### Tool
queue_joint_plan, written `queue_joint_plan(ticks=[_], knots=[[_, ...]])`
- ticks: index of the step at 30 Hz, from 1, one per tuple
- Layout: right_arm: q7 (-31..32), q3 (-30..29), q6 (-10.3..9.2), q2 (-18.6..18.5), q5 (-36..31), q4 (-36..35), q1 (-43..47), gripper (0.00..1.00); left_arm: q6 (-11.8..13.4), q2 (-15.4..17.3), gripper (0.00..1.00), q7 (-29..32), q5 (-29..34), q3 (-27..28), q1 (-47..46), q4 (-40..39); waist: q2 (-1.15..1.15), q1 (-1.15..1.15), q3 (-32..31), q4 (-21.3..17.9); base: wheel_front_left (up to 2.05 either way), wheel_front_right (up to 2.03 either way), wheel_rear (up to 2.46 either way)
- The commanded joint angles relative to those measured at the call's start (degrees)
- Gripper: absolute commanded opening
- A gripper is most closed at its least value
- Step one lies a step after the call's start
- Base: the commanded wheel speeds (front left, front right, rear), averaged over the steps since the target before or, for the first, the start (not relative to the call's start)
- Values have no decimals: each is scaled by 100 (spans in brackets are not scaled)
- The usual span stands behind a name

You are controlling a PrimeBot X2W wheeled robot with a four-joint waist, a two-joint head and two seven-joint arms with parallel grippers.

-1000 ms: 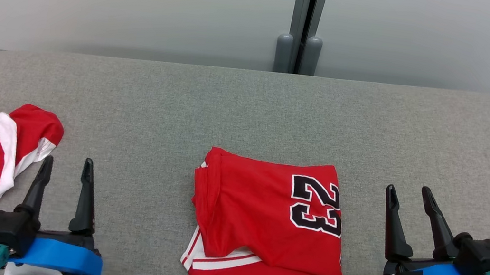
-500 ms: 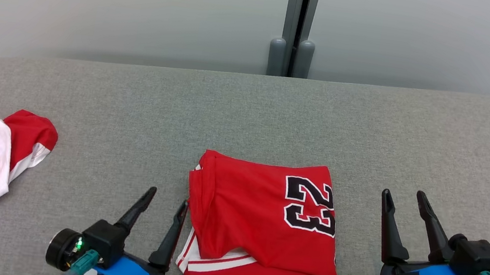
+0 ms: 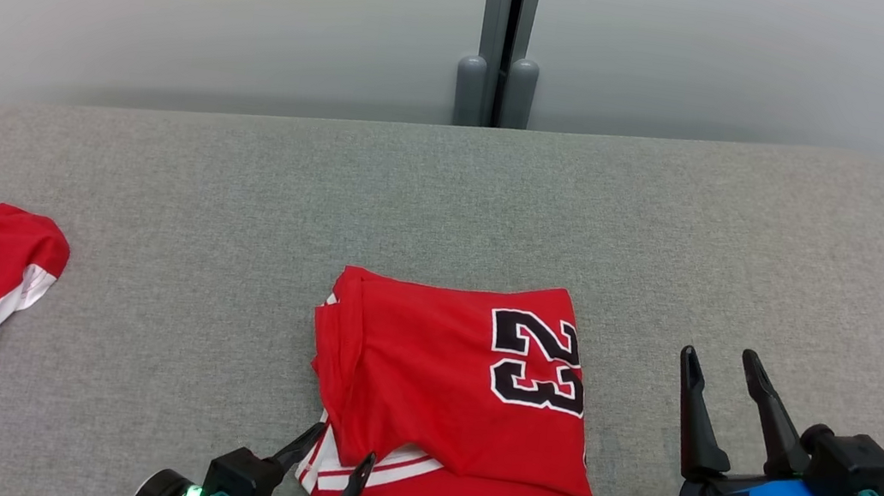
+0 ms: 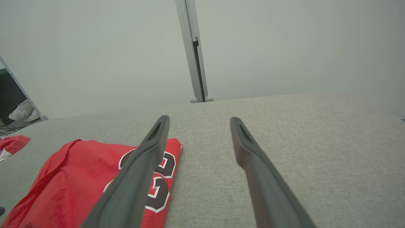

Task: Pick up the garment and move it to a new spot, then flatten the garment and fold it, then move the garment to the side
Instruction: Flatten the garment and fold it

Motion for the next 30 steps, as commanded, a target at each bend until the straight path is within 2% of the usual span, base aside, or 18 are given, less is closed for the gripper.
queue_joint_plan(ticks=[1,8,9,10,11,19,23,30], knots=[[-26,5,1,-3,8,24,-12,100,-8,-1,100,-35,-46,-12,-116,28,0,0,8,-8,0,0,0],[-69,79,1,-3,58,89,-123,100,-8,-54,99,-171,-285,-224,-344,527,0,0,80,-106,0,0,0],[-79,80,1,-3,57,96,-126,100,-8,-45,70,-167,-324,-269,-373,606,0,0,89,-119,0,0,0],[-91,76,1,-3,53,103,-128,100,-8,-39,9,-177,-353,-322,-409,673,0,0,98,-126,0,0,0],[-97,68,1,-3,52,117,-127,100,-8,-39,0,-193,-395,-356,-447,722,0,0,105,-129,0,0,0],[-146,-45,1,-3,49,209,-61,100,-8,25,0,-330,-566,-542,-518,747,0,0,85,3,0,0,0],[-147,-97,1,-3,26,241,-53,100,-8,151,0,-332,-576,-592,-375,539,0,0,62,108,0,0,0],[-132,-188,1,-3,-26,283,-66,100,155,293,0,-227,-681,-576,-37,2,0,0,78,200,0,0,0]])
